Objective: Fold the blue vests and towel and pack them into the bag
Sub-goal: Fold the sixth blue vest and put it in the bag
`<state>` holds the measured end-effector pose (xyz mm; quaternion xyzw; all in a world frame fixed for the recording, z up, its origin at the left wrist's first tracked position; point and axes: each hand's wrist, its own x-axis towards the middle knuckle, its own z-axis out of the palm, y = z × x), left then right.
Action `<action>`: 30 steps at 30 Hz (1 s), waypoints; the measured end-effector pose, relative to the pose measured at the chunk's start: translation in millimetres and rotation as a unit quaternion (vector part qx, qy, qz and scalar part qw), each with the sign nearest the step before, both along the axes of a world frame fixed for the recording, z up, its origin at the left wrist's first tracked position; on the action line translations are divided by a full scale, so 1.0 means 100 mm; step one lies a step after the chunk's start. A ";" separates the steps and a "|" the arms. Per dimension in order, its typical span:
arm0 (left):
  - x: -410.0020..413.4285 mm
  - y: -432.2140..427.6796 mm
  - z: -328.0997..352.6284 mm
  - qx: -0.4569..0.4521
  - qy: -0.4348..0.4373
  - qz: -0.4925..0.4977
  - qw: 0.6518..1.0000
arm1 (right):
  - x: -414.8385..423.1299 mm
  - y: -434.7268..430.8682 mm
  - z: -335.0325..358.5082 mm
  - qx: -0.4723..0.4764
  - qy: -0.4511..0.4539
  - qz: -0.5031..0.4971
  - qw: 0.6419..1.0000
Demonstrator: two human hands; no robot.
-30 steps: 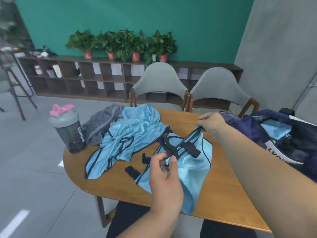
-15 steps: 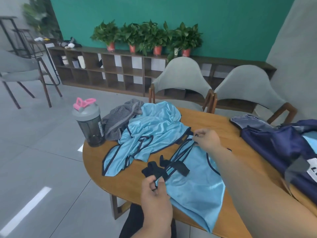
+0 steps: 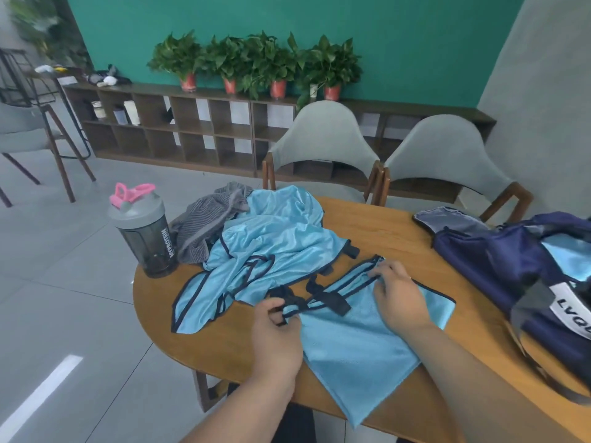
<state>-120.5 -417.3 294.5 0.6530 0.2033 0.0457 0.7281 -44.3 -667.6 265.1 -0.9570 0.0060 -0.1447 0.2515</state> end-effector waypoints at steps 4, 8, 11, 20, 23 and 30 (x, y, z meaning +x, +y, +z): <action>0.30 -0.14 0.01 0.052 -0.017 -0.092 0.994 | -0.30 -0.21 -0.04 -0.002 -0.019 -0.119 0.993; 0.49 -0.28 0.07 0.130 -0.022 -0.174 0.976 | -0.52 -0.37 -0.03 0.012 -0.022 -0.204 0.979; 0.63 -0.28 0.09 0.111 0.003 -0.231 0.967 | -0.61 -0.47 -0.03 0.010 -0.016 -0.229 0.973; 0.97 -0.10 0.26 0.077 0.071 -0.304 0.947 | -0.66 -0.54 -0.04 0.000 -0.005 -0.235 0.972; 1.00 -0.15 0.20 0.108 0.017 -0.209 0.972 | -0.67 -0.56 -0.02 0.018 0.001 -0.230 0.973; 0.27 -0.44 0.06 0.396 -0.325 -0.279 0.813 | -0.69 -0.55 0.00 0.072 -0.029 -0.236 0.969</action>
